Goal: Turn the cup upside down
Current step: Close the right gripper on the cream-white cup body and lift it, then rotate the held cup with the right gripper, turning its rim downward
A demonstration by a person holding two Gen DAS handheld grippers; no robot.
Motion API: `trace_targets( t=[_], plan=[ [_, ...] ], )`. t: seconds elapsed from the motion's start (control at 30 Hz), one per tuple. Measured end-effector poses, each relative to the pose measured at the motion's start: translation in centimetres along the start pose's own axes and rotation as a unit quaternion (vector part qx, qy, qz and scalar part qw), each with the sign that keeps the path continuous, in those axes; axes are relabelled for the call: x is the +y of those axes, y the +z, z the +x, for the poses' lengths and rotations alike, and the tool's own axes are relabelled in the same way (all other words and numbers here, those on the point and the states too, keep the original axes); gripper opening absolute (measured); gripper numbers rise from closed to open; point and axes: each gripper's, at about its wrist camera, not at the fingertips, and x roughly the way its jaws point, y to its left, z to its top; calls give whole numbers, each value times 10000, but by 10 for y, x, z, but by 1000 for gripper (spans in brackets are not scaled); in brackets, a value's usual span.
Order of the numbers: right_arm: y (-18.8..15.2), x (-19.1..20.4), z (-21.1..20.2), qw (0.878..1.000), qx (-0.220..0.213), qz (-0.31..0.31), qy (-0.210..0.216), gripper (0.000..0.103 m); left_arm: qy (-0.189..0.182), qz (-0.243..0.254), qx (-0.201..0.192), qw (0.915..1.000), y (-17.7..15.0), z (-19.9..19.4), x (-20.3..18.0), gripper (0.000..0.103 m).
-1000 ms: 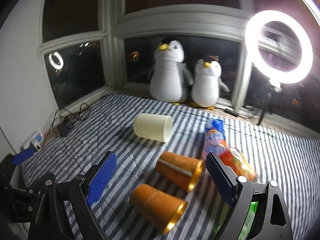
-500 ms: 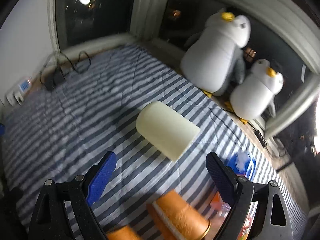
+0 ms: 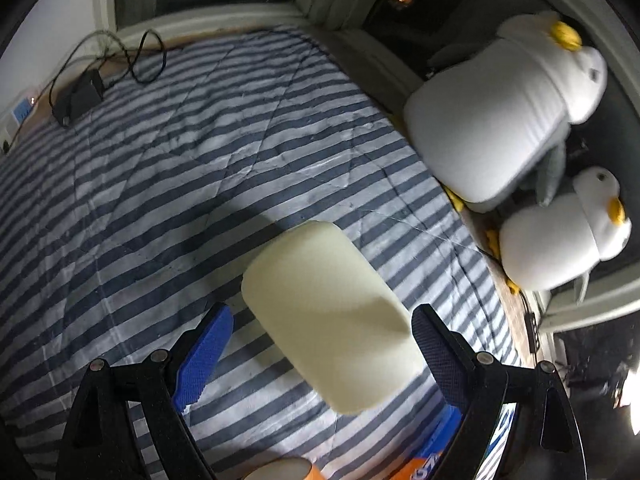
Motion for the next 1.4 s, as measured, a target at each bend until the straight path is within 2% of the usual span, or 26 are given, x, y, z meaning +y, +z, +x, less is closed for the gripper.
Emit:
trace_targets(
  t=[0.27,0.43,0.73,0.9,1.1,1.27,1.4],
  plan=[
    [16,10,24,9976,387,-523,-242,88,128,-262,-11,9996,6,-2,24,102],
    [16,13,34,9932,581,-800,-619,86,86,-331,-15,9994,6,-2,28,102],
    [18,21,41,9860,688,-1076,-1076,81,141,-492,-85,9987,-3,-6,41,102],
    [21,29,23,9903,448,-908,-951,81,190,-591,-135,9980,-10,-9,48,102],
    [20,49,-6,9906,215,-922,-989,80,192,-580,-267,9978,-19,-20,49,102],
    [9,67,-49,9909,-35,-886,-1017,80,116,-567,-420,9974,-26,-36,47,102],
    [-15,76,-91,9927,-170,-637,-1007,79,10,-502,-558,9972,-31,-52,39,102]
  ],
)
